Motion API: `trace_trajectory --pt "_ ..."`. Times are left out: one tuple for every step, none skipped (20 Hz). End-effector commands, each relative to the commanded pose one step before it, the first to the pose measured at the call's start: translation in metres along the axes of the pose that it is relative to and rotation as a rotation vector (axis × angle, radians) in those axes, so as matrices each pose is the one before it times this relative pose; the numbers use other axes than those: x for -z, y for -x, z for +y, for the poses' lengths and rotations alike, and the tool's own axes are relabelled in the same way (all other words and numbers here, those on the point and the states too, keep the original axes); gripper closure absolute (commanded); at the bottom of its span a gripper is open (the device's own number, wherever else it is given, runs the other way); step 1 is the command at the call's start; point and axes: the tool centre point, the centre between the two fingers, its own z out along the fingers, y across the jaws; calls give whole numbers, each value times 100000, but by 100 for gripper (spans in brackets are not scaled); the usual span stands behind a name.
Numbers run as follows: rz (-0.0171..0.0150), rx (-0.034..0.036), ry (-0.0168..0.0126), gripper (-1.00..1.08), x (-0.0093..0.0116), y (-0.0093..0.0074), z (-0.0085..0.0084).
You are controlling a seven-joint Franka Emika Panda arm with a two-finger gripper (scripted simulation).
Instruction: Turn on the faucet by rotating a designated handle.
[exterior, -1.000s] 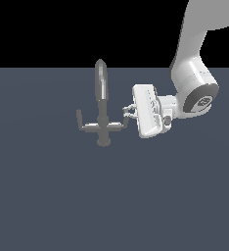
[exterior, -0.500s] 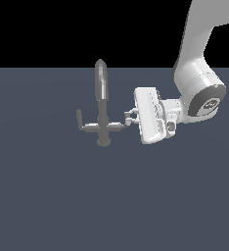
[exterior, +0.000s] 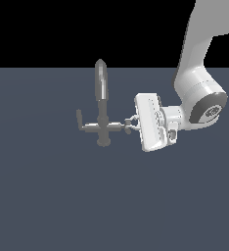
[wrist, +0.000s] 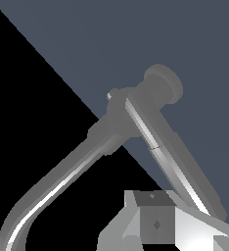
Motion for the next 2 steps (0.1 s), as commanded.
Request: trace_trajectory --pt "351 -4825 -213 108 -279 -1353 4235" --pt "0 0 0 108 0 0 0"
